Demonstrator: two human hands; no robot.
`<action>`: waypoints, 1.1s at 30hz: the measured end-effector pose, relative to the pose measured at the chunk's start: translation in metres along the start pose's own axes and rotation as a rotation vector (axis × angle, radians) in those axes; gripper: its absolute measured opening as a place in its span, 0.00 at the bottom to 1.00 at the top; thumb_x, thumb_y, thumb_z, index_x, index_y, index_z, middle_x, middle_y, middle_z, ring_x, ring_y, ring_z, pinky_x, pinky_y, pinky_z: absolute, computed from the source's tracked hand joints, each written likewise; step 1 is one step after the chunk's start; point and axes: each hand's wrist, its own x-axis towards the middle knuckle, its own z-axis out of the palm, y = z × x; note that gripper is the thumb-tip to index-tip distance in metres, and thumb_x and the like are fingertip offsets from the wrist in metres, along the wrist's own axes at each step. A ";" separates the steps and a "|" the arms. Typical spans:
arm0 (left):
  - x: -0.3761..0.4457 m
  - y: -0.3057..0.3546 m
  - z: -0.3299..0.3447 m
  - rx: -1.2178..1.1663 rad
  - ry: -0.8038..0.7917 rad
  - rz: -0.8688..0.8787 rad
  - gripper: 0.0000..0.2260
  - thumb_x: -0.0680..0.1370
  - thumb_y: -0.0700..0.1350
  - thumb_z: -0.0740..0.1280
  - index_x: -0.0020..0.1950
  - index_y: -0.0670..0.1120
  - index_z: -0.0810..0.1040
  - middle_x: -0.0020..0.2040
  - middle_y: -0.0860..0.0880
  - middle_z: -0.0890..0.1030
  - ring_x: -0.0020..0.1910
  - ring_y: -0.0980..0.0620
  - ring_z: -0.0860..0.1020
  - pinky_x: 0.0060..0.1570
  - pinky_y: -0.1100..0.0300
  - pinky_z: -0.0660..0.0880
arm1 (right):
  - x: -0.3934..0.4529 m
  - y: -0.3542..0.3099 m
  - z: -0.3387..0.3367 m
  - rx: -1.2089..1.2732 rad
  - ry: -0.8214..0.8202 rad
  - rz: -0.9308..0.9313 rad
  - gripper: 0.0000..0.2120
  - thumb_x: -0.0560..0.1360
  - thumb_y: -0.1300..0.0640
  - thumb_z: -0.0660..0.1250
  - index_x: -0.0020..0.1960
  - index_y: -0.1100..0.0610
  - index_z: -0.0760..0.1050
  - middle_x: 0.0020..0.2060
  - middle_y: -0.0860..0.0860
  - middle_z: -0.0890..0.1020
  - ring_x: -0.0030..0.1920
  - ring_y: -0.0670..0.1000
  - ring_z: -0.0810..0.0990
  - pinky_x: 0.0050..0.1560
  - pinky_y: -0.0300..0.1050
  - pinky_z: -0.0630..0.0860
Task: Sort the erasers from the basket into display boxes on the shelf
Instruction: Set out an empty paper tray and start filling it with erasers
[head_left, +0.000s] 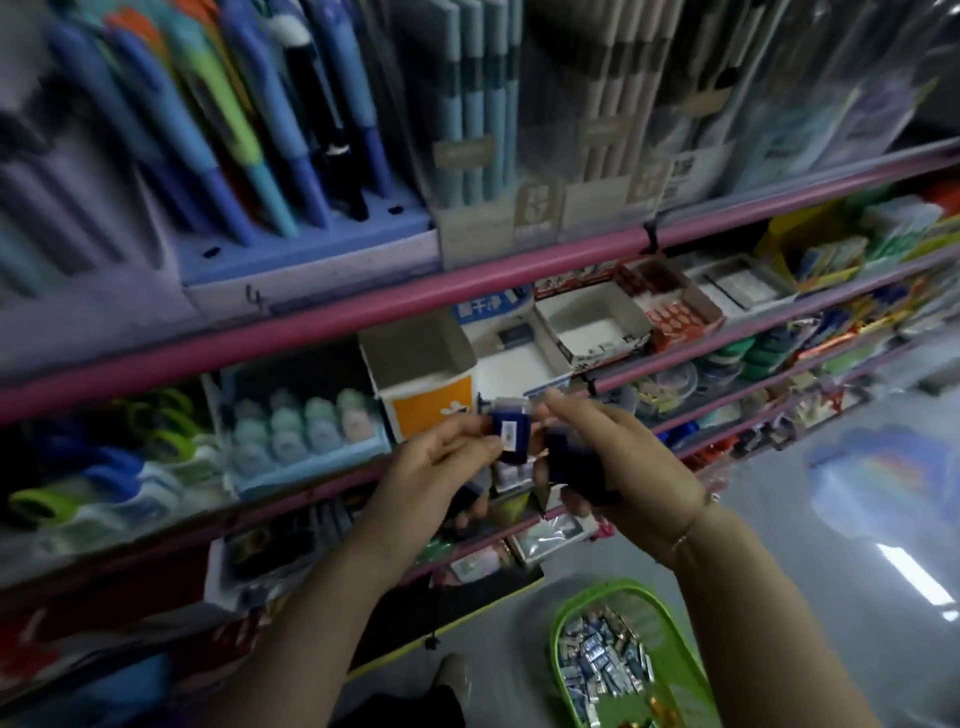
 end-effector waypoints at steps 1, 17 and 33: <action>0.002 0.000 -0.009 -0.016 0.038 0.011 0.08 0.80 0.40 0.62 0.57 0.41 0.76 0.25 0.52 0.75 0.22 0.56 0.71 0.22 0.65 0.65 | 0.005 -0.003 0.003 0.124 -0.032 -0.002 0.14 0.73 0.50 0.65 0.50 0.59 0.78 0.36 0.56 0.79 0.32 0.52 0.77 0.21 0.37 0.64; 0.021 -0.005 -0.070 -0.029 0.455 0.041 0.16 0.80 0.41 0.62 0.64 0.58 0.69 0.36 0.47 0.83 0.33 0.45 0.76 0.23 0.61 0.67 | 0.102 0.013 0.048 -1.140 0.050 -0.070 0.25 0.73 0.54 0.60 0.68 0.42 0.64 0.48 0.56 0.81 0.48 0.60 0.79 0.51 0.52 0.78; 0.000 0.034 0.006 0.452 0.133 0.596 0.14 0.73 0.47 0.65 0.58 0.58 0.73 0.52 0.61 0.79 0.48 0.58 0.79 0.45 0.68 0.74 | -0.039 0.039 -0.020 -0.882 0.388 -0.373 0.05 0.70 0.58 0.69 0.43 0.52 0.74 0.37 0.48 0.79 0.37 0.51 0.78 0.37 0.53 0.77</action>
